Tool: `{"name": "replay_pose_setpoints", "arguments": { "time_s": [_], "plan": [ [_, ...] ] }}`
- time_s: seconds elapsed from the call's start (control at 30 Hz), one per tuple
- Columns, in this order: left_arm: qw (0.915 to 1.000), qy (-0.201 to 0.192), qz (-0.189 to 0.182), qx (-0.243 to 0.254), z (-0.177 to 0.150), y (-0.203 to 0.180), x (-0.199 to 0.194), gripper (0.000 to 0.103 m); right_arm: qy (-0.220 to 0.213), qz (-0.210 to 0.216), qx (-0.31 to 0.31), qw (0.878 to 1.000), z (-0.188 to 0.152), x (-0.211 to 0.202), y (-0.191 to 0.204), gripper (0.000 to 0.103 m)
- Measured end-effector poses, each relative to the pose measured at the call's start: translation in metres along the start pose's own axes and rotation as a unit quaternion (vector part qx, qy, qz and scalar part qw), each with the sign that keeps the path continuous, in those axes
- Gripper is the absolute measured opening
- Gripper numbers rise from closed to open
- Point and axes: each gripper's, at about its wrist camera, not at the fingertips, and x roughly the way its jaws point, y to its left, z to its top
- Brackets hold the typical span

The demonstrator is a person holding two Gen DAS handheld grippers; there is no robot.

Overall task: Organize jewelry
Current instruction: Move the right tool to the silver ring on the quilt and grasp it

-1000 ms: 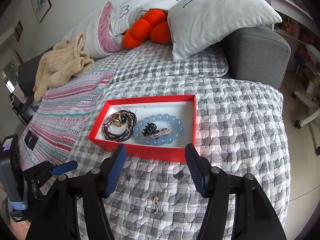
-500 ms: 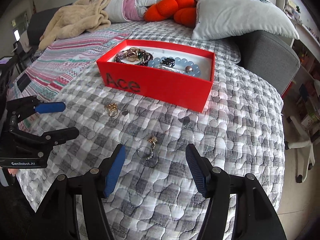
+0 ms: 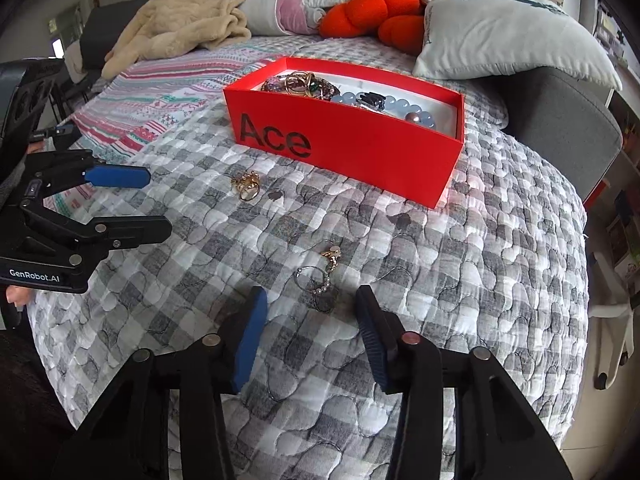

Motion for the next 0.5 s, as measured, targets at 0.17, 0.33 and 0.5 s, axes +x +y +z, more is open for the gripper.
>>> {"name": "replay_pose_setpoints", "arguments": {
  "time_s": [0.17, 0.33, 0.5],
  "plan": [
    [0.9997, 0.004, -0.024, -0.003, 0.002, -0.002, 0.0, 0.059, 0.005, 0.005, 0.003, 1.0, 0.005, 0.003, 0.0, 0.034],
    [0.9984, 0.012, -0.055, 0.003, 0.001, -0.009, 0.001, 0.045, 0.003, 0.009, 0.012, 1.0, 0.008, 0.008, 0.0, 0.029],
    [0.9969, 0.014, -0.077, -0.002, 0.004, -0.014, 0.005, 0.038, -0.006, 0.003, 0.015, 1.0, 0.01, 0.011, 0.002, 0.028]
  ]
}}
